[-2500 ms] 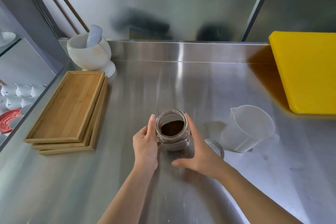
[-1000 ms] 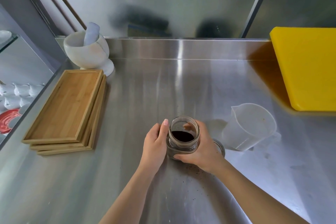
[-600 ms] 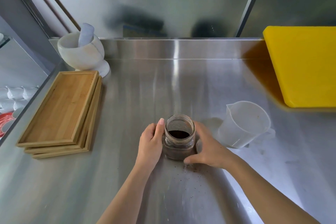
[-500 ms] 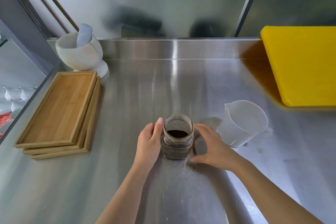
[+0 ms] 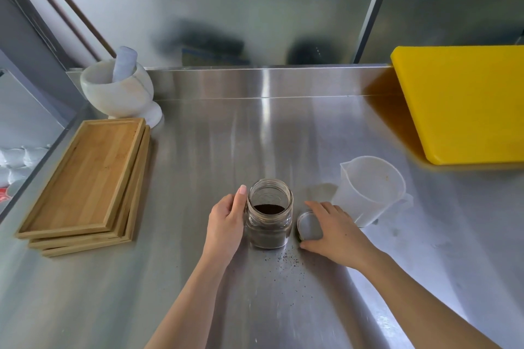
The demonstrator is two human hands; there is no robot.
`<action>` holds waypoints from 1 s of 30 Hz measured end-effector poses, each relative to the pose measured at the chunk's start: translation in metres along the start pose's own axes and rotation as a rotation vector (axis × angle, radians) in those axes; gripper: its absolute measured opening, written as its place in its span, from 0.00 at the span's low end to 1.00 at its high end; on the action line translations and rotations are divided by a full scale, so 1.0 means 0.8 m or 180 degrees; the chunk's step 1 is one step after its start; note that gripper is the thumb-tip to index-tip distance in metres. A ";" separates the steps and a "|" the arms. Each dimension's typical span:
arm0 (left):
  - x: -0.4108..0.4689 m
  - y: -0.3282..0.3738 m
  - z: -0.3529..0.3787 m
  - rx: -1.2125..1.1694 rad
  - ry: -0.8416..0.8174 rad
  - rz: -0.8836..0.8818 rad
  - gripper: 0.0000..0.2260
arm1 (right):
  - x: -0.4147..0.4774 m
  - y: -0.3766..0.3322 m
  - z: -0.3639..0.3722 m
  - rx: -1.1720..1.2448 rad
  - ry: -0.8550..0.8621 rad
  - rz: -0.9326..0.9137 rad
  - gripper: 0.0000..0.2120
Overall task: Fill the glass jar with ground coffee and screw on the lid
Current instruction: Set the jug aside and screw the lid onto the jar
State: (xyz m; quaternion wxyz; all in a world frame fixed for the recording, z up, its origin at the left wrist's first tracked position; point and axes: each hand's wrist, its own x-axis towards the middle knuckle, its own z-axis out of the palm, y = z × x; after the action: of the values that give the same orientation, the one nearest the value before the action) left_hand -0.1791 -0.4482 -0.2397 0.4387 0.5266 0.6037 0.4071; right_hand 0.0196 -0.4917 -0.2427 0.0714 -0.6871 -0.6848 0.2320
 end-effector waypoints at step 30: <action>0.013 -0.022 0.001 -0.0042 -0.0198 -0.0091 0.30 | -0.002 -0.081 -0.067 0.1386 0.0594 -0.0727 0.19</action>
State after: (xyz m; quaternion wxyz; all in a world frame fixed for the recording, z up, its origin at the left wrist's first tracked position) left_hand -0.1837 -0.4401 -0.2578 0.4665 0.5274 0.5946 0.3882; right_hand -0.0171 -0.4781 -0.1678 0.3062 -0.5922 -0.6823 0.3000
